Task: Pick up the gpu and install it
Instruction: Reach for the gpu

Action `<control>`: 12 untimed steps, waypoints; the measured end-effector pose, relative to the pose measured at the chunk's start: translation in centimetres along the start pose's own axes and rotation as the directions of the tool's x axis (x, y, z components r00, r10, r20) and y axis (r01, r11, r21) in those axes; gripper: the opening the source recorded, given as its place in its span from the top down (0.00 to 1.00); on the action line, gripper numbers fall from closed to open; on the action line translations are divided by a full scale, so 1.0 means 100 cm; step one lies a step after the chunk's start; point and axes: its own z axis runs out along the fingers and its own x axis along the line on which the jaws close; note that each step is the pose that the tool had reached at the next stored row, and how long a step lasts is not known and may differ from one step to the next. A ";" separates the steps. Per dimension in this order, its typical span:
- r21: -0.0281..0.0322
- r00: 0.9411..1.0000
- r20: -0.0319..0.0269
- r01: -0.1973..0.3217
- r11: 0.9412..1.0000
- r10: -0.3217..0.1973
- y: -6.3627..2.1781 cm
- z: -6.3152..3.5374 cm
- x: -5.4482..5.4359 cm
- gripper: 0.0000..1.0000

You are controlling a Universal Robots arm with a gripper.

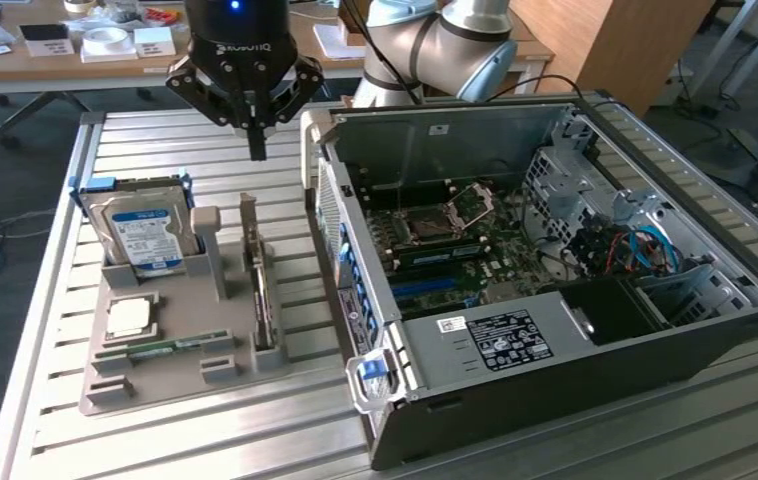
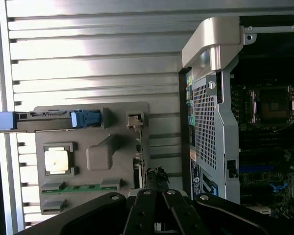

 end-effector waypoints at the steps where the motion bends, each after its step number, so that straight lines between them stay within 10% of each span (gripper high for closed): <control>1: 0.000 1.000 0.000 0.000 1.000 0.000 0.0000 0.0000 0.000 0.89; 12: 0.000 1.000 0.000 0.000 1.000 0.000 -0.0006 -0.0002 0.008 0.89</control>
